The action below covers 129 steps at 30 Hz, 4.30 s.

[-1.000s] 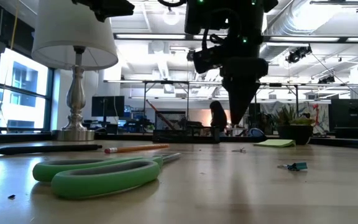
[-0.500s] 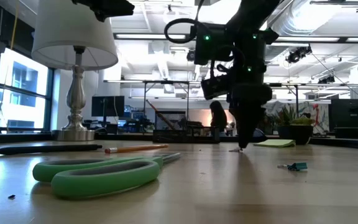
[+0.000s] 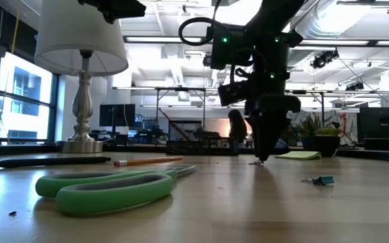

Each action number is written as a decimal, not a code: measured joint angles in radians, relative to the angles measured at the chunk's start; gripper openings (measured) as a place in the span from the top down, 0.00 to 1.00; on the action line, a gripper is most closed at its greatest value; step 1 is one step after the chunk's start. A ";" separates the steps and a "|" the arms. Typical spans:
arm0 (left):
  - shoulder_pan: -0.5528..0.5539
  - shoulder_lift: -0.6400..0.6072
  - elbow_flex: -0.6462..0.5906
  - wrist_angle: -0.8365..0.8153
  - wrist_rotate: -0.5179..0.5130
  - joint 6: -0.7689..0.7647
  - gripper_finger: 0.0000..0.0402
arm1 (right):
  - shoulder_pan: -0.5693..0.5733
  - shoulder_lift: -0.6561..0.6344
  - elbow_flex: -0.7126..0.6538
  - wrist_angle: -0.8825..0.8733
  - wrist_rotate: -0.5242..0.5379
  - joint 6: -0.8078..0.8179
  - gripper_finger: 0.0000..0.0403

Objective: Pick and place office supplies into organizer
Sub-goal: Put the pink binder clip into the black desk organizer, then put the blue binder clip into the black desk organizer

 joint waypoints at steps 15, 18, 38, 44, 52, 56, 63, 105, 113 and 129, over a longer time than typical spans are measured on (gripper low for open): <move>0.000 0.000 0.000 0.000 0.000 0.000 0.65 | 0.000 0.001 -0.012 0.051 -0.033 -0.128 0.71; 0.000 0.000 0.000 0.001 0.000 0.000 0.65 | 0.000 0.001 -0.012 0.050 -0.045 -0.131 0.74; 0.000 0.000 0.000 -0.001 0.000 0.000 0.65 | 0.000 0.003 -0.035 0.075 -0.011 -0.111 0.77; 0.000 0.000 0.000 -0.003 0.000 0.000 0.65 | 0.005 -0.005 -0.104 0.140 -0.004 -0.078 0.77; 0.000 0.000 0.000 -0.003 -0.001 0.000 0.65 | 0.006 -0.003 -0.075 0.126 -0.032 -0.067 0.78; 0.000 0.000 0.000 -0.003 -0.003 0.000 0.65 | 0.005 0.004 -0.035 0.102 -0.030 -0.070 0.83; 0.000 0.000 0.000 -0.012 -0.004 0.010 0.65 | -0.034 0.003 0.051 0.136 0.072 -0.188 0.91; 0.000 0.000 0.000 0.006 -0.030 0.056 0.65 | -0.584 0.148 0.253 0.566 -0.272 -0.481 0.71; 0.000 0.008 0.000 0.000 -0.030 0.056 0.65 | -0.572 0.148 0.287 0.515 -0.271 -0.405 0.57; 0.000 0.036 0.000 0.006 -0.026 0.053 0.65 | -0.373 0.129 0.262 -0.388 -0.290 -0.074 0.61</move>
